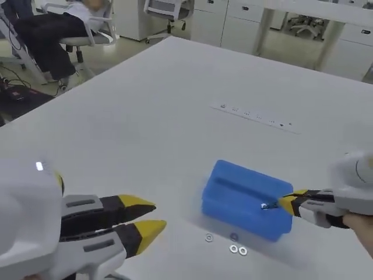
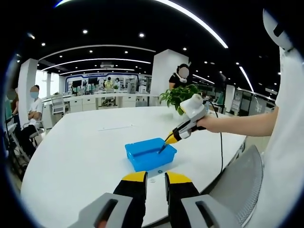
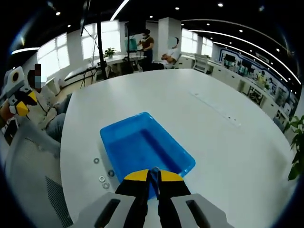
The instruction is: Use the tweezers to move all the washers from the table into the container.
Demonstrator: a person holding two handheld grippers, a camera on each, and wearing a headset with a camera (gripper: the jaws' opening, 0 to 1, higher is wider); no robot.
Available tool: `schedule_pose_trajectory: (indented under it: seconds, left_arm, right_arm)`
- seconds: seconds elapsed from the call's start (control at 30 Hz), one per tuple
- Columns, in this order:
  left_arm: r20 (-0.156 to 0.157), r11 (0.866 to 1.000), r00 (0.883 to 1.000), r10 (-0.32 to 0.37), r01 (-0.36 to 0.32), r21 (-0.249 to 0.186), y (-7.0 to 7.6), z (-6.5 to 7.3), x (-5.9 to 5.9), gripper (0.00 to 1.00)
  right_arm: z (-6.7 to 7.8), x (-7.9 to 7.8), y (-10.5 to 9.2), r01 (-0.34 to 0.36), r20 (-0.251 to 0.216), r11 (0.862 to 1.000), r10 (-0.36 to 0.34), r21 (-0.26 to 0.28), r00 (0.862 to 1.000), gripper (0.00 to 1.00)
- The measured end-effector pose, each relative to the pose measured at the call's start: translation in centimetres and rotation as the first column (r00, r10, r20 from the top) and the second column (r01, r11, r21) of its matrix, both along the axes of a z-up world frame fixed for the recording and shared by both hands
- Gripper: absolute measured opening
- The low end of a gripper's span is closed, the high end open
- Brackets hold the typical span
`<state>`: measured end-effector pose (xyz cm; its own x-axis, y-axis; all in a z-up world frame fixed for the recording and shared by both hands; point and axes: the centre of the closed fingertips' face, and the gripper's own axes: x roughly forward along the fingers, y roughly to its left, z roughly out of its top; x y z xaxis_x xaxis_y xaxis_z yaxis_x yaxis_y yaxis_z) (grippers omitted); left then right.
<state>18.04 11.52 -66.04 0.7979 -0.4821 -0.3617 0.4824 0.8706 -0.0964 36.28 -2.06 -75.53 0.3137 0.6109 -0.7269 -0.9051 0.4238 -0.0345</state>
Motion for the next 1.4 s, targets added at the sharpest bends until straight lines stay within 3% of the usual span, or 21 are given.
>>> schedule_pose_trajectory:
  seconds: [0.1,0.2,0.27,0.3,0.4,0.43,0.5,0.63,0.73,0.8,0.9,1.03,1.27,1.4]
  left_arm:
    - [0.000,1.000,1.000,-0.019,0.019,0.002,-0.4,-0.1,0.1,0.12]
    - [0.003,0.999,0.999,-0.036,0.036,-0.003,-0.7,-0.1,0.2,0.11]
    - [0.005,0.999,0.999,-0.044,0.044,-0.002,-0.8,-0.1,0.2,0.11]
    - [0.006,0.999,0.999,-0.046,0.046,-0.002,-0.8,-0.1,0.2,0.11]
    - [0.008,0.999,0.999,-0.045,0.045,-0.008,-0.4,-0.2,0.2,0.11]
    - [0.006,0.999,0.999,-0.042,0.042,-0.011,-0.3,-0.2,0.2,0.11]
    - [0.003,0.999,0.999,-0.037,0.037,-0.010,0.0,-0.4,0.0,0.11]
    - [-0.003,1.000,1.000,-0.020,0.020,-0.016,0.7,-0.7,-0.2,0.11]
    - [-0.008,1.000,1.000,-0.008,0.008,-0.019,1.0,-0.8,-0.3,0.11]
    - [-0.008,1.000,1.000,-0.006,0.006,-0.017,1.1,-0.8,-0.3,0.11]
    - [-0.005,1.000,1.000,-0.006,0.006,-0.019,1.1,-0.7,-0.2,0.10]
    - [-0.006,1.000,1.000,-0.015,0.015,-0.014,0.9,-0.7,0.0,0.10]
    - [-0.005,0.999,0.999,-0.044,0.044,-0.006,0.2,-0.5,0.3,0.10]
    - [-0.003,0.998,0.998,-0.059,0.059,-0.002,-0.2,-0.4,0.6,0.10]
  right_arm:
    - [0.0,-0.2,0.1,-0.082,-0.008,0.993,0.081,-0.086,0.997,0.02]
    - [-0.2,-0.1,0.5,-0.159,-0.061,0.974,0.151,-0.161,0.987,0.02]
    - [-0.4,0.4,0.7,-0.191,-0.100,0.962,0.174,-0.196,0.980,0.02]
    - [-0.8,0.3,0.6,-0.210,-0.141,0.952,0.182,-0.224,0.973,0.02]
    - [-1.6,1.2,0.7,-0.241,-0.169,0.931,0.200,-0.275,0.965,0.02]
    - [-1.8,1.8,1.1,-0.237,-0.162,0.932,0.199,-0.274,0.967,0.02]
    - [-1.8,2.1,1.5,-0.223,-0.185,0.939,0.178,-0.262,0.966,0.03]
    - [-1.9,2.0,2.4,-0.219,-0.185,0.949,0.179,-0.226,0.966,0.03]
    - [-1.9,1.9,3.4,-0.153,-0.168,0.981,0.131,-0.123,0.977,0.03]
    - [-1.7,1.6,3.6,-0.118,-0.165,0.991,0.107,-0.057,0.980,0.03]
    - [-1.7,2.2,3.1,-0.062,-0.138,0.998,0.063,0.012,0.988,0.03]
    - [-1.3,2.0,2.5,-0.014,-0.128,0.995,0.026,0.098,0.991,0.03]
    - [-0.4,0.5,1.8,-0.024,-0.104,0.996,0.033,0.083,0.994,0.02]
    - [-0.1,0.6,1.9,-0.033,-0.084,0.997,0.039,0.074,0.996,0.03]
